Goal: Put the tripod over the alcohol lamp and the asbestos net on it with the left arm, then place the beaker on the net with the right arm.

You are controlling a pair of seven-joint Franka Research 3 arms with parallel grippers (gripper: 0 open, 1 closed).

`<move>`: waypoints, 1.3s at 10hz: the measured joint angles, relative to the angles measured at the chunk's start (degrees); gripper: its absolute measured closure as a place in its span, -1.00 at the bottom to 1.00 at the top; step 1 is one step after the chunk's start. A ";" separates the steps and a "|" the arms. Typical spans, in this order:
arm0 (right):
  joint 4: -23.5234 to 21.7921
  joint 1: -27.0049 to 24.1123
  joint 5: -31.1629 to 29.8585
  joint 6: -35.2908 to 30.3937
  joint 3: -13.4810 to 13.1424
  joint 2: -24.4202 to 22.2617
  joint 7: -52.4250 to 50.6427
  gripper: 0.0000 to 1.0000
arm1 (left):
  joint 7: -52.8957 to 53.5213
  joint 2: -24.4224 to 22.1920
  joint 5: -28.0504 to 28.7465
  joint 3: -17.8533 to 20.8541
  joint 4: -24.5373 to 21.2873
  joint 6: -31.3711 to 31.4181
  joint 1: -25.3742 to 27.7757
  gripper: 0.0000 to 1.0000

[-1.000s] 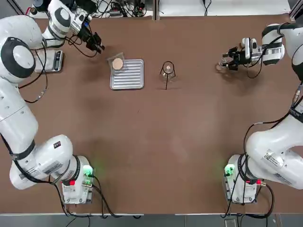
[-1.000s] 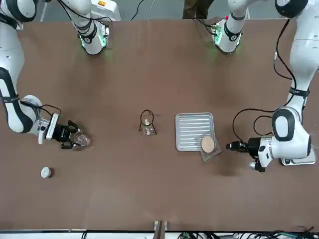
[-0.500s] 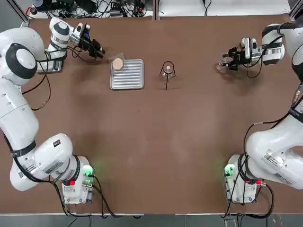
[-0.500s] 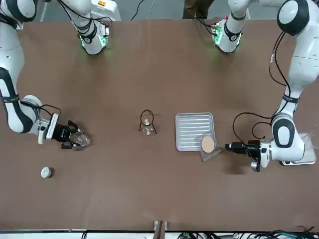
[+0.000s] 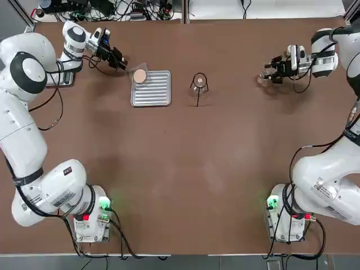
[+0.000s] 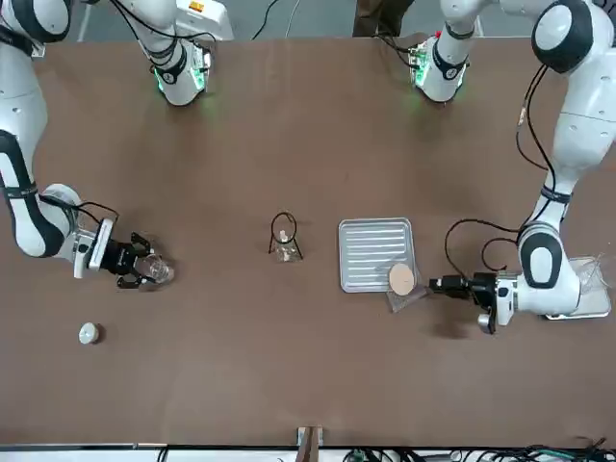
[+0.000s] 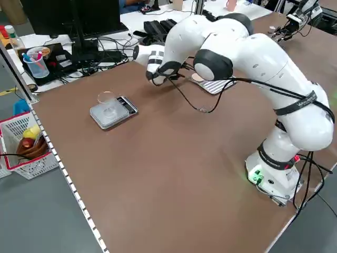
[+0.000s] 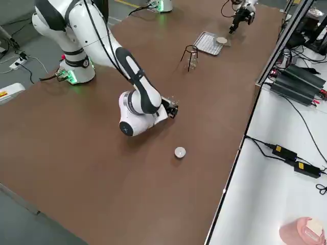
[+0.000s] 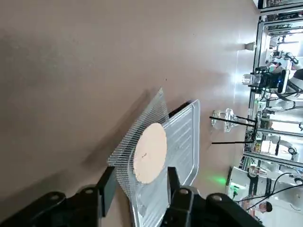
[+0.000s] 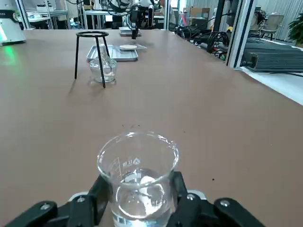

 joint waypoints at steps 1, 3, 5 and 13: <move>0.00 0.08 0.00 0.00 0.05 0.00 0.00 -0.16 | 0.23 0.38 0.00 0.01 0.23 0.77 -0.32 -0.02; 0.00 0.14 0.00 0.00 0.06 0.00 0.00 -0.16 | 0.49 1.27 0.00 0.01 0.53 3.13 -1.15 -0.02; -0.01 0.16 0.00 0.00 0.06 0.00 0.00 -0.16 | 0.55 1.50 0.18 0.13 0.72 3.90 -1.80 -0.02; -0.01 0.17 0.01 0.00 0.09 0.00 0.00 -0.16 | 0.77 1.68 0.45 0.84 1.06 6.11 -2.82 -0.04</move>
